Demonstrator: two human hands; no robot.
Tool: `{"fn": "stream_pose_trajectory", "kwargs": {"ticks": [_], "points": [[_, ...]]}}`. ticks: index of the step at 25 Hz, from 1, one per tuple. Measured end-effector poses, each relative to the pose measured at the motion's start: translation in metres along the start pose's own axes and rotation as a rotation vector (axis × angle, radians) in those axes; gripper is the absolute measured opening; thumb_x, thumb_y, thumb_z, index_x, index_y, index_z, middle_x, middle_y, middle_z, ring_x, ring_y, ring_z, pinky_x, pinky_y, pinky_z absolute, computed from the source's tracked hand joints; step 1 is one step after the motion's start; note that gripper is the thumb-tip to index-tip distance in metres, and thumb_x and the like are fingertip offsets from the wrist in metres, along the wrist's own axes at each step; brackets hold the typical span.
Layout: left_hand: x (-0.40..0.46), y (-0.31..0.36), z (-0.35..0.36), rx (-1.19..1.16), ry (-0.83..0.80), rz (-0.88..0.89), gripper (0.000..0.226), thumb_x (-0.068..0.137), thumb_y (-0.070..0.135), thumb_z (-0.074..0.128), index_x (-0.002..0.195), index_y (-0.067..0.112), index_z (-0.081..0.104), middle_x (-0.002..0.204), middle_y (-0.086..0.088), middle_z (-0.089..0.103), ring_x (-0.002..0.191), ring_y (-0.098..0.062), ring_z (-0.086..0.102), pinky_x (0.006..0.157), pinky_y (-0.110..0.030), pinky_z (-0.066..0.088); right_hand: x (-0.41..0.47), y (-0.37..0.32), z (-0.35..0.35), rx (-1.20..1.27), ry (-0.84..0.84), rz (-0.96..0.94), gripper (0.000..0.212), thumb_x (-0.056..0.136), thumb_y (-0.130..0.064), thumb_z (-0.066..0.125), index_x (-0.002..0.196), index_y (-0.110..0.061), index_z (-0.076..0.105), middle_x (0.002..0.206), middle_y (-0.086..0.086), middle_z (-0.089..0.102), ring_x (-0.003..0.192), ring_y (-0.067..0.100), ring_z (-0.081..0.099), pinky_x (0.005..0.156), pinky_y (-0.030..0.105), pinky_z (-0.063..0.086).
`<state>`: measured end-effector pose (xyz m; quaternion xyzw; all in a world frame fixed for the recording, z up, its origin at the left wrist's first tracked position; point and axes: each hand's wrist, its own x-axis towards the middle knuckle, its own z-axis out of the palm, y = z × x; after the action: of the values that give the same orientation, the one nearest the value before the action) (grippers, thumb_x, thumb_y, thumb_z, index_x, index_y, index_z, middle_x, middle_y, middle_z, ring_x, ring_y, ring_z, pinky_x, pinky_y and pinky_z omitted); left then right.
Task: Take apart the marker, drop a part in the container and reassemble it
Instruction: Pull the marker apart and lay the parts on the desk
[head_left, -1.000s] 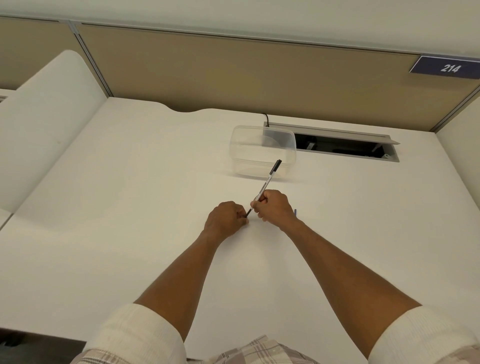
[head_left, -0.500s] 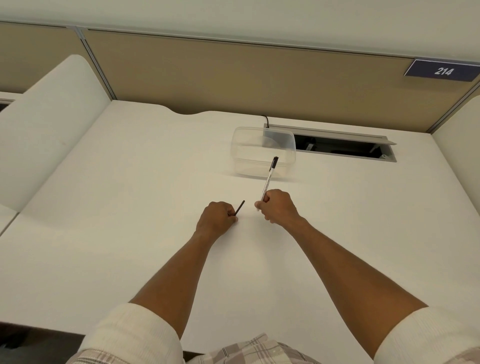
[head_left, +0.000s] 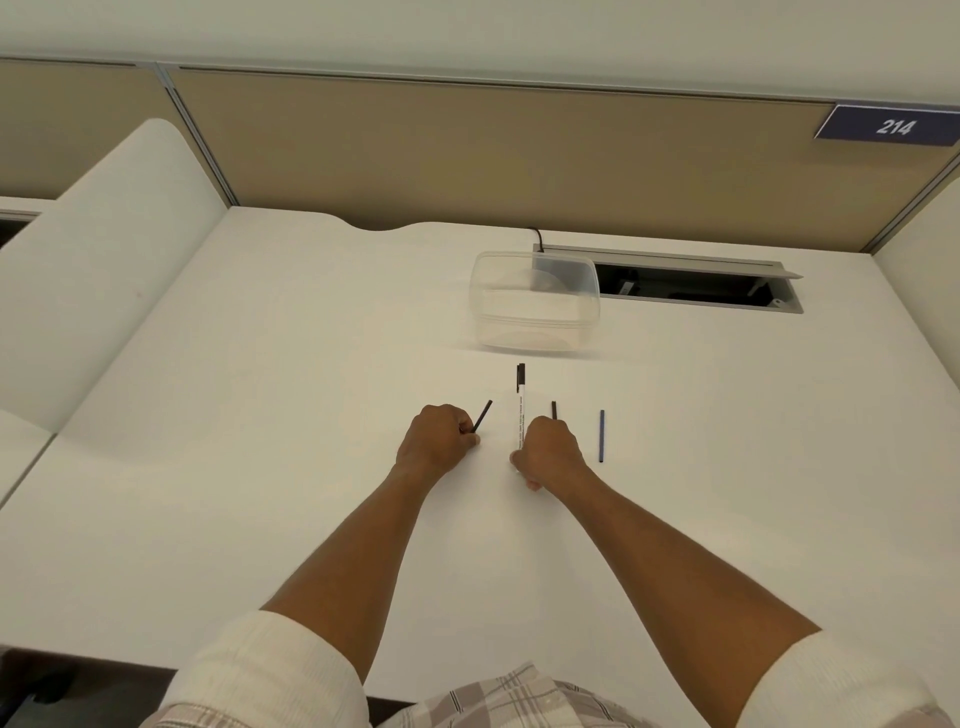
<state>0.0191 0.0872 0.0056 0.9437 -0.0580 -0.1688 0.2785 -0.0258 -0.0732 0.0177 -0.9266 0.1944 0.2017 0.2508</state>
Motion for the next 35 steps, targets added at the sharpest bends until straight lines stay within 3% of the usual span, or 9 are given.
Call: {"fn": "stream_pose_trajectory", "kwargs": {"ticks": [5, 7, 9, 12, 15, 21, 27, 35], "points": [[0.001, -0.002, 0.001, -0.015, 0.006, 0.005, 0.008, 0.082, 0.024, 0.07, 0.081, 0.017, 0.071, 0.079, 0.001, 0.067, 0.075, -0.019, 0.062, 0.063, -0.026, 0.047, 0.0, -0.004, 0.004, 0.015, 0.054, 0.046, 0.018, 0.08, -0.006, 0.058, 0.067, -0.013, 0.048, 0.091, 0.011, 0.072, 0.085, 0.03, 0.071, 0.062, 0.027, 0.05], [0.002, -0.002, 0.001, -0.018, 0.002, 0.005, 0.009, 0.082, 0.025, 0.07, 0.082, 0.016, 0.072, 0.078, 0.001, 0.067, 0.074, -0.02, 0.062, 0.063, -0.026, 0.046, 0.001, -0.004, 0.007, 0.002, 0.069, 0.043, 0.004, 0.083, -0.01, 0.06, 0.08, -0.012, 0.058, 0.099, 0.011, 0.07, 0.092, 0.03, 0.07, 0.064, 0.028, 0.048], [0.002, -0.002, 0.001, -0.016, -0.002, -0.001, 0.009, 0.082, 0.025, 0.07, 0.082, 0.016, 0.071, 0.079, 0.001, 0.067, 0.075, -0.02, 0.063, 0.062, -0.026, 0.046, 0.003, -0.002, 0.011, -0.033, 0.093, 0.041, 0.014, 0.086, -0.012, 0.062, 0.099, -0.008, 0.065, 0.108, 0.011, 0.067, 0.099, 0.031, 0.068, 0.069, 0.03, 0.049], [0.003, -0.002, 0.001, -0.005, -0.003, 0.006, 0.009, 0.081, 0.026, 0.07, 0.081, 0.016, 0.071, 0.079, 0.0, 0.068, 0.075, -0.021, 0.063, 0.062, -0.026, 0.046, 0.004, -0.001, 0.012, -0.079, 0.113, 0.026, 0.023, 0.087, -0.011, 0.061, 0.11, -0.006, 0.064, 0.114, 0.012, 0.066, 0.105, 0.031, 0.066, 0.075, 0.031, 0.052], [0.004, -0.001, 0.0, 0.004, -0.005, 0.008, 0.01, 0.081, 0.026, 0.07, 0.081, 0.016, 0.071, 0.079, 0.0, 0.068, 0.075, -0.021, 0.063, 0.063, -0.029, 0.049, 0.004, -0.001, 0.012, -0.095, 0.12, 0.016, 0.025, 0.088, -0.011, 0.059, 0.113, -0.007, 0.063, 0.115, 0.012, 0.065, 0.106, 0.031, 0.065, 0.078, 0.032, 0.052], [0.005, -0.003, 0.001, 0.012, -0.009, 0.022, 0.01, 0.082, 0.026, 0.07, 0.082, 0.016, 0.071, 0.081, 0.0, 0.069, 0.077, -0.022, 0.064, 0.067, -0.031, 0.052, 0.003, 0.001, 0.01, -0.064, 0.104, 0.006, 0.02, 0.086, -0.013, 0.06, 0.105, -0.008, 0.064, 0.111, 0.011, 0.066, 0.102, 0.03, 0.066, 0.069, 0.028, 0.046], [0.007, -0.002, 0.0, 0.042, -0.03, 0.06, 0.009, 0.083, 0.025, 0.068, 0.082, 0.016, 0.069, 0.082, 0.001, 0.068, 0.077, -0.021, 0.063, 0.067, -0.032, 0.052, 0.004, -0.001, 0.004, -0.055, 0.126, -0.014, 0.024, 0.087, -0.025, 0.066, 0.102, -0.007, 0.063, 0.107, 0.011, 0.067, 0.099, 0.031, 0.066, 0.067, 0.028, 0.042], [0.015, 0.011, 0.0, 0.208, -0.069, 0.147, 0.008, 0.084, 0.026, 0.064, 0.084, 0.02, 0.069, 0.087, 0.001, 0.067, 0.079, -0.022, 0.063, 0.062, -0.029, 0.045, 0.009, -0.005, -0.008, 0.0, 0.178, -0.174, 0.022, 0.09, -0.017, 0.064, 0.109, -0.011, 0.055, 0.103, 0.013, 0.063, 0.09, 0.032, 0.063, 0.069, 0.034, 0.047]]}}
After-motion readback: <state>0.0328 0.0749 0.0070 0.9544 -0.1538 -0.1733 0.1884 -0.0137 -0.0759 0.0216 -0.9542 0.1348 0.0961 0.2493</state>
